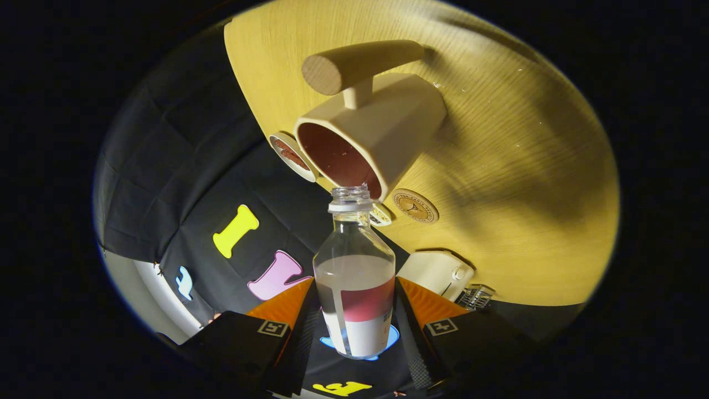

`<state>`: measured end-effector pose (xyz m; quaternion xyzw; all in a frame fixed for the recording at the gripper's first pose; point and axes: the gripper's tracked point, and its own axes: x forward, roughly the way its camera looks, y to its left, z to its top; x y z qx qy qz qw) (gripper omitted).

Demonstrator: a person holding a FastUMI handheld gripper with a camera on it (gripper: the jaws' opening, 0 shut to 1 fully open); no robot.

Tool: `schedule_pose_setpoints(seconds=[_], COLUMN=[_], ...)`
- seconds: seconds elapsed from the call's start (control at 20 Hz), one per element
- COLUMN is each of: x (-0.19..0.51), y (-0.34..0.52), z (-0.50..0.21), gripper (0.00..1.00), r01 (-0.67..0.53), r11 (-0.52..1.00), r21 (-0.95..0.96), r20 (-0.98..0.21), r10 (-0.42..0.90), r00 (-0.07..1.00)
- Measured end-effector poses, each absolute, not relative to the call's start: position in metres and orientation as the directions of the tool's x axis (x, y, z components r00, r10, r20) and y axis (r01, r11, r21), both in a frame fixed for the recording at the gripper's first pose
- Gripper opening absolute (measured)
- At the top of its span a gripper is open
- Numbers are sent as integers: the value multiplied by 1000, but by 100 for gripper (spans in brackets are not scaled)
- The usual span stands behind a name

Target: Take the bottle from table, then pour the juice into the cup, finally place the bottle on the coaster

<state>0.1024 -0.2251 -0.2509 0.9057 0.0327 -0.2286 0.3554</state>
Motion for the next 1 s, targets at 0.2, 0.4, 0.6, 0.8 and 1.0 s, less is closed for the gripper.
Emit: schedule_pose_setpoints(seconds=[0.2, 0.4, 0.6, 0.8, 1.0], x=[97, 94, 95, 95, 96], y=[-237, -242, -238, -236, -232], z=[-251, -252, -251, -252, -252], gripper=[74, 74, 74, 74, 74], r01=[194, 185, 192, 202, 222], r11=[-754, -762, -766, -756, -702], r21=[628, 620, 613, 623, 676], r20=[-437, -444, -447, -449, -448], r10=[-135, -147, -135, -135, -153], r00=[889, 884, 884, 883, 881])
